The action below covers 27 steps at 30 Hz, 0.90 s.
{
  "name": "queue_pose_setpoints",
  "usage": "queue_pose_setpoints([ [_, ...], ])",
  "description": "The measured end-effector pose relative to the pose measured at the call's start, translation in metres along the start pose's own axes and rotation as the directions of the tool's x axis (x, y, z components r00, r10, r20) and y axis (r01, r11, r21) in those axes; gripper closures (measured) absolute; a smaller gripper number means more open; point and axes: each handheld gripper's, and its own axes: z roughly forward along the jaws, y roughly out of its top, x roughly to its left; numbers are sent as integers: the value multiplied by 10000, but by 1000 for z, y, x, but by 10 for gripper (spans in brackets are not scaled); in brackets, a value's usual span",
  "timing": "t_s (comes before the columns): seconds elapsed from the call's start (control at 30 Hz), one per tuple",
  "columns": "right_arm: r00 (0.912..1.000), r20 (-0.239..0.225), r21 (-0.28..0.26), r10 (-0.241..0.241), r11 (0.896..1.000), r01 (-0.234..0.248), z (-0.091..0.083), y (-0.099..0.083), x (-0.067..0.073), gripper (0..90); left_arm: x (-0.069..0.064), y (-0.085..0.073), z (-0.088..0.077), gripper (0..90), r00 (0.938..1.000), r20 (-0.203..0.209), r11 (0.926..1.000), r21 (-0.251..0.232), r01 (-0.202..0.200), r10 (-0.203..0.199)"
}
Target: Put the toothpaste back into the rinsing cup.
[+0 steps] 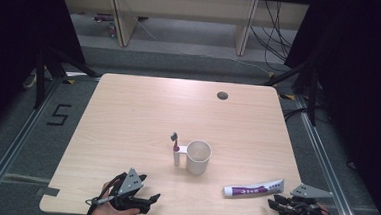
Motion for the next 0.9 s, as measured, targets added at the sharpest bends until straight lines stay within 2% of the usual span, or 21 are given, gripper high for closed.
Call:
queue_pose_setpoints([
  [0.03, 9995, 76, 34, -321, 9995, 321, 0, 1, -2, 718, 1, 0, -1, 230, 9999, -50, 9999, 72, -124, 125],
  [0.1, 9985, 221, 74, -504, 9987, 502, 3, 0, -4, 775, 1, 1, -1, 231, 9999, -15, 9999, 50, -105, 105],
  [0.13, 9985, 221, 74, -504, 9987, 502, 3, 0, -4, 775, 2, 1, -1, 231, 9998, -72, 9997, 140, -208, 209],
  [0.2, 9998, 187, 149, -48, 9999, 45, 3, 1, -3, 818, 1, 1, -1, 232, 9998, -10, 9997, 152, -183, 183],
  [0.23, 9993, 334, 88, -184, 9998, 181, 4, 2, -5, 832, 0, 0, 1, 232, 10000, 0, 9999, 68, -78, 78],
  [0.3, 9994, 342, 177, -67, 9998, 61, 4, 4, -6, 836, 0, 0, 0, 232, 10000, -36, 9999, 72, -74, 75],
  [0.33, 9976, 455, 187, -519, 9985, 511, 7, 6, -11, 845, 0, 0, 0, 233, 9998, -36, 9997, 163, -185, 185],
  [0.4, 9978, 592, 369, -291, 9990, 269, 7, 6, -9, 846, 1, 0, -1, 233, 9998, -17, 9997, 179, -183, 183],
  [0.43, 9981, 590, 362, -189, 9992, 168, 9, 6, -8, 846, -1, 0, 1, 234, 9999, 26, 9998, -119, 171, -171],
  [0.47, 9969, 655, 404, -437, 9983, 411, 10, 7, -11, 846, -2, -1, 1, 233, 9998, 36, 9997, -136, 220, -219],
  [0.5, 9980, 554, 355, -312, 9989, 293, 11, 9, -11, 846, -2, -1, 1, 233, 9998, 41, 9997, -113, 203, -202],
  [0.53, 9967, 761, 396, -300, 9989, 271, 11, 10, -13, 845, 0, -1, 0, 234, 10000, 25, 10000, 44, -18, 18],
  [0.57, 9967, 761, 396, -300, 9989, 271, 11, 10, -13, 845, 0, -1, 0, 234, 10000, 25, 10000, 44, -18, 18],
  [0.6, 9965, 711, 314, -450, 9986, 428, 13, 12, -16, 845, 0, -2, 1, 234, 10000, 68, 10000, 41, -9, 9],
  [0.63, 9953, 927, 208, -270, 9995, 252, 14, 13, -15, 845, 0, -2, 1, 234, 10000, 61, 10000, 52, -15, 14],
  [0.67, 9959, 890, 191, -180, 9997, 163, 15, 14, -16, 845, 0, -2, 1, 234, 10000, 63, 10000, 51, -13, 13],
  [0.7, 9962, 840, 398, -248, 9990, 215, 15, 17, -18, 844, -1, -2, 0, 234, 10000, 49, 10000, 89, -6, 5],
  [0.73, 9959, 853, 277, -309, 9992, 286, 17, 20, -19, 840, -2, -2, 1, 234, 9999, 40, 9999, -15, 130, -130],
  [0.77, 9965, 834, 341, 0, 9994, -28, 20, 22, -18, 840, 0, -2, 0, 234, 10000, 35, 9999, 100, -17, 16],
  [0.87, 9955, 879, 447, -344, 9985, 306, 27, 30, -22, 837, 0, -2, 0, 234, 10000, 46, 10000, 37, 0, 0],
  [0.9, 9943, 920, 369, -537, 9980, 505, 30, 33, -24, 837, -2, -2, 0, 234, 9999, -1, 9999, -4, 171, -171],
])
